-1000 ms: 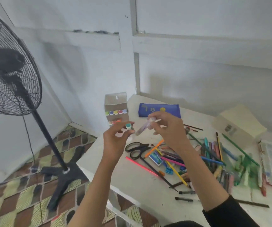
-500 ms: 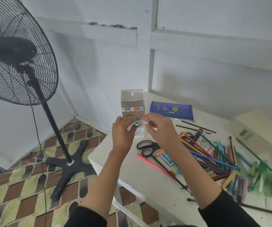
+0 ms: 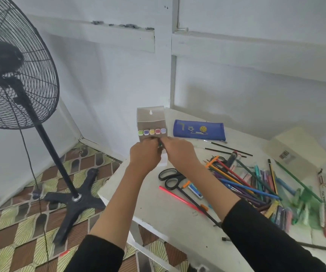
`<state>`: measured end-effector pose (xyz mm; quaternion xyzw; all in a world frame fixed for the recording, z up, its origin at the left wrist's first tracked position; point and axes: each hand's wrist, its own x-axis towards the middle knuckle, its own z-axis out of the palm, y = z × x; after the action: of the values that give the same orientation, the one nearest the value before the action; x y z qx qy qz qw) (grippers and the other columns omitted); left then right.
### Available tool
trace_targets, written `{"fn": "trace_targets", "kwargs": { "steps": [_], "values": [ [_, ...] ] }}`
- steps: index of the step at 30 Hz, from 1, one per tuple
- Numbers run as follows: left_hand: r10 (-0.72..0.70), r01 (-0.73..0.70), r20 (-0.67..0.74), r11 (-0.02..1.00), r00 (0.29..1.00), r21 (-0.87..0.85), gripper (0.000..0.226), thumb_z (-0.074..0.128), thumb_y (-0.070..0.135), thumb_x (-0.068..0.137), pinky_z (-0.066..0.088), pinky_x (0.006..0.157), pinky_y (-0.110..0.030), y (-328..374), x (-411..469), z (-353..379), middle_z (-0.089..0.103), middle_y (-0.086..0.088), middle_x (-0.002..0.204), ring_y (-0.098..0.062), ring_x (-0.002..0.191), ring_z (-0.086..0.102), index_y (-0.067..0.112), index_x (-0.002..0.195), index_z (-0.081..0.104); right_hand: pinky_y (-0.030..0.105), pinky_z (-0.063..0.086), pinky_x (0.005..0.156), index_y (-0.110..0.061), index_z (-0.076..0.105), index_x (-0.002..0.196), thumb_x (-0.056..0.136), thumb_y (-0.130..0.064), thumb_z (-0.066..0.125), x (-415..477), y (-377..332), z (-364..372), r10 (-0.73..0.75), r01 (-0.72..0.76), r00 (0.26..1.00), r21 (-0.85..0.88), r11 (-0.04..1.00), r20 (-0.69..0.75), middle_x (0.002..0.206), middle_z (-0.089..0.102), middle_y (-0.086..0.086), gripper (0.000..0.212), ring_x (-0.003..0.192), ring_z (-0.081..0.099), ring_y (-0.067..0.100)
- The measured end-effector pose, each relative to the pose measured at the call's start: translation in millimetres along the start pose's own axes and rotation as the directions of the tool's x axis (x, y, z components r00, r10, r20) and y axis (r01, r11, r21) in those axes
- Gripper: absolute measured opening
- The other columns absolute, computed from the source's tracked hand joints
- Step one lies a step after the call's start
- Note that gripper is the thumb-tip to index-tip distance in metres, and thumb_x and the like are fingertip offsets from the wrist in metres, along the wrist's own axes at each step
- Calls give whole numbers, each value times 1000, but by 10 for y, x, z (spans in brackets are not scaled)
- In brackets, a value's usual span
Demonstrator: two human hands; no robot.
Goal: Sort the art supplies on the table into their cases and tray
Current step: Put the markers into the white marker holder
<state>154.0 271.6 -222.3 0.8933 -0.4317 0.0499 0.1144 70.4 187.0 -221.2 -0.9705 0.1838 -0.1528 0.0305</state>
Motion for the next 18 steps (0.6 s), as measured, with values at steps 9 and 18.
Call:
{"fn": "trace_targets", "kwargs": {
  "steps": [9, 18],
  "values": [
    [-24, 27, 102, 999, 995, -27, 25, 42, 9, 97, 39, 67, -28, -17, 49, -55, 63, -8, 108, -25, 78, 55, 13, 117, 57, 20, 29, 32, 5, 64, 110, 54, 3, 83, 22, -105, 196, -9, -7, 991, -121, 993, -131, 61, 62, 9, 59, 32, 50, 23],
    [-124, 42, -250, 950, 960, -310, 25, 49, 5, 92, 46, 64, -33, 56, -76, 183, 69, -7, 99, -34, 80, 63, 18, 105, 67, 37, 44, 56, -10, 25, 144, 89, 0, 40, -289, 16, 94, 31, -45, 997, 195, 980, 77, 111, 59, 9, 58, 60, 53, 32]
  ]
}}
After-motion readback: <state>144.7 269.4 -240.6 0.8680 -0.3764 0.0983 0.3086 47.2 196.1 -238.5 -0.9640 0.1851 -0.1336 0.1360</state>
